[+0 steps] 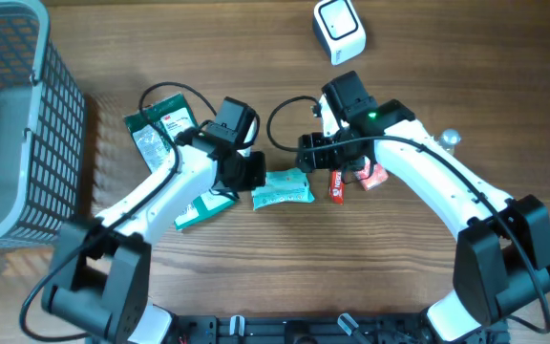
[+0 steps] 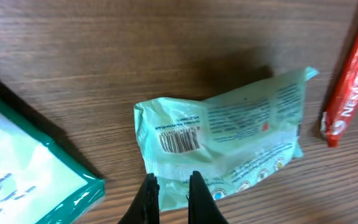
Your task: Scan the item barcode
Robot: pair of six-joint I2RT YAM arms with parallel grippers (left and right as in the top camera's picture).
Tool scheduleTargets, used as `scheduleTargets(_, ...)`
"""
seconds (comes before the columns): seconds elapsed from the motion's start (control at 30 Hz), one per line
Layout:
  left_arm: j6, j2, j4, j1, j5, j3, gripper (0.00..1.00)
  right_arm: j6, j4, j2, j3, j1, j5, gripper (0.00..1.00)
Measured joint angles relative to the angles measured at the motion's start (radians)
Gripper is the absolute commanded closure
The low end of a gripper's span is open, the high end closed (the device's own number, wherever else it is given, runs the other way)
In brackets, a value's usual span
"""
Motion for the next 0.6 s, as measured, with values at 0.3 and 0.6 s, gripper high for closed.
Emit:
scheduleTargets(0.3,-0.008,0.058,0.025,-0.005,0.018,0.000,0.96,0.015,-0.013,0.010,-0.010,-0.031,0.006,0.21)
scheduleTargets(0.6,-0.014,0.088,0.154,-0.005,0.023,-0.063,0.95,0.034,0.156,0.015,-0.148,-0.031,-0.080,0.21)
